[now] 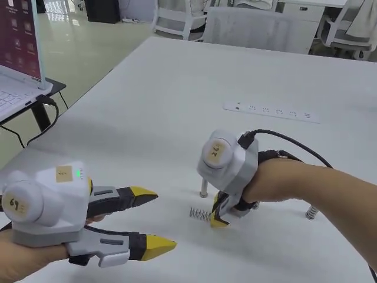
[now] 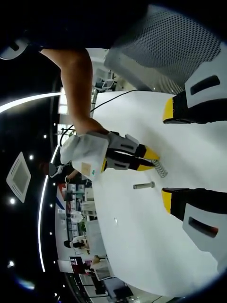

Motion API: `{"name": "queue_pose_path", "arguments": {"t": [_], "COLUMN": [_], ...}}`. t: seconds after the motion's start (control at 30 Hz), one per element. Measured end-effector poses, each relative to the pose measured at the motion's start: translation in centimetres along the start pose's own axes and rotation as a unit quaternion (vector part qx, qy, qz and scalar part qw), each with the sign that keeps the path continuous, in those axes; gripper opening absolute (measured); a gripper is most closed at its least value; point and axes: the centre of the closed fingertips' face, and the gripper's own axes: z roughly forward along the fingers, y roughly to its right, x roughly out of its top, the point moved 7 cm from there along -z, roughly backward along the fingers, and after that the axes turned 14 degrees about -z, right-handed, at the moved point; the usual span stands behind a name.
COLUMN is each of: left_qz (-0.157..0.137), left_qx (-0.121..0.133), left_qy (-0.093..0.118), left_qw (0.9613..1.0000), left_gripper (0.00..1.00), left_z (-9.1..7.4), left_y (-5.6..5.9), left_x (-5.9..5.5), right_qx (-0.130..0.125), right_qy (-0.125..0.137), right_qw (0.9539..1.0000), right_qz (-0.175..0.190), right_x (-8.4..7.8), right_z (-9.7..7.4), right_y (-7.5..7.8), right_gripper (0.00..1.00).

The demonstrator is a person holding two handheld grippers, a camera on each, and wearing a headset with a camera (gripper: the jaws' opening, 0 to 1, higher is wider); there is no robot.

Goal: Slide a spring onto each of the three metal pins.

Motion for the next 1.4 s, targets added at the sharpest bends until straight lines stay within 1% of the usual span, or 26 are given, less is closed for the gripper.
{"name": "queue_pose_path", "arguments": {"t": [0.2,0.4,0.5,0.6,0.7,0.87,1.07,1.27,1.4], "left_qz": [0.001,0.005,0.009,0.012,0.015,0.020,0.023,0.029,0.034], "left_qx": [-0.001,-0.005,-0.009,-0.013,-0.017,-0.021,-0.028,-0.038,-0.045], "left_qy": [-0.001,-0.004,-0.005,-0.005,-0.006,-0.007,-0.007,-0.010,-0.008], "left_qw": [1.0000,1.0000,0.9999,0.9998,0.9997,0.9996,0.9993,0.9988,0.9984], "left_gripper": [0.49,0.49,0.48,0.48,0.48,0.47,0.47,0.46,0.45], "left_z": [0.2,0.5,0.7,0.9,1.0,1.2,1.4,2.0,2.5], "left_y": [-0.1,-0.1,0.0,0.2,0.3,0.4,0.4,0.6,0.7], "left_x": [0.1,0.2,0.5,0.7,0.9,1.0,1.2,1.5,1.9], "right_qx": [-0.007,-0.011,-0.013,-0.011,-0.010,-0.010,-0.013,-0.014,-0.010], "right_qy": [0.000,0.006,0.013,0.024,0.030,0.035,0.029,0.039,0.041], "right_qw": [1.0000,0.9999,0.9998,0.9997,0.9995,0.9993,0.9994,0.9990,0.9988], "right_qz": [0.001,0.000,0.002,0.003,0.003,-0.004,-0.016,-0.018,-0.025], "right_x": [-0.2,-0.1,0.1,0.4,0.5,0.6,0.4,0.4,0.5], "right_z": [-0.2,-1.2,-1.8,-2.6,-3.1,-4.2,-5.3,-6.4,-7.0], "right_y": [0.2,0.1,0.0,-0.5,-0.7,-1.3,-1.9,-2.3,-2.8], "right_gripper": [0.08,0.08,0.08,0.08,0.08,0.08,0.08,0.08,0.08]}}
